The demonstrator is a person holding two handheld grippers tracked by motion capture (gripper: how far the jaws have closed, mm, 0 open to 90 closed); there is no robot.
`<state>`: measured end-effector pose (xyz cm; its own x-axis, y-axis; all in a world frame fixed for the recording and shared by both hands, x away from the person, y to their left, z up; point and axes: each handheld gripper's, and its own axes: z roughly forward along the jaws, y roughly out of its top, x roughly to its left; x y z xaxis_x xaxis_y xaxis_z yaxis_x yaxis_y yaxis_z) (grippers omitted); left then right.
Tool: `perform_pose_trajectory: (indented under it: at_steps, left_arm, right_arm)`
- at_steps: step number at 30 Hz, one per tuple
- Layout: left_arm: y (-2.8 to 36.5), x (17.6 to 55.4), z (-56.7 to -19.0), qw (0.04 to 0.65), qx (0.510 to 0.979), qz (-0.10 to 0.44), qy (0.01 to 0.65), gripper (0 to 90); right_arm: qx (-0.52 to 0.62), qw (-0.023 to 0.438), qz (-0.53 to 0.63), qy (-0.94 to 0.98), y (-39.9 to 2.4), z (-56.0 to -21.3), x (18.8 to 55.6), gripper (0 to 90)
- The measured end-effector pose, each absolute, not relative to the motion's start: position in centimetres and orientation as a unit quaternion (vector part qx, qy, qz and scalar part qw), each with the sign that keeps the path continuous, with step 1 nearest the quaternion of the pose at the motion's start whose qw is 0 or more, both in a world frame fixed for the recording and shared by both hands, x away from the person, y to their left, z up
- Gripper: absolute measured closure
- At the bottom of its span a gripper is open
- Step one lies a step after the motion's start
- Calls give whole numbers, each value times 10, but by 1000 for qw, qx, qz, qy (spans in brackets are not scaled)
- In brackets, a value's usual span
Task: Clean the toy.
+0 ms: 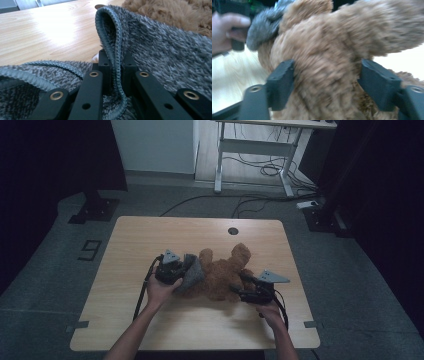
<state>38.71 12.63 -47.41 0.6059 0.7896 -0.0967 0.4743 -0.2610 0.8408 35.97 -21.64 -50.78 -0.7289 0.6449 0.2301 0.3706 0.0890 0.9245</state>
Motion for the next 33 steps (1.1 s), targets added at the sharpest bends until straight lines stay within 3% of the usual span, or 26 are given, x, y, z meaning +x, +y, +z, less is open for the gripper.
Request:
perform_pose_trajectory:
  at_steps: [4, 7, 17, 28, 33]
  left_arm:
    - [130, 371, -478, 459, 773, 182, 398, 821]
    - [133, 360, -481, 463, 773, 188, 391, 821]
    - [127, 348, -487, 467, 763, 230, 384, 823]
    - [95, 410, -476, 454, 756, 240, 405, 819]
    - [86, 415, -476, 450, 761, 248, 396, 818]
  right_arm:
    - [348, 97, 559, 746, -207, -512, 365, 141]
    - [328, 79, 527, 780, -189, -521, 364, 131]
    - [361, 158, 472, 789, -165, -540, 365, 370]
    - [417, 231, 472, 742, -167, -544, 402, 454]
    - [430, 243, 475, 728, -177, -548, 402, 456]
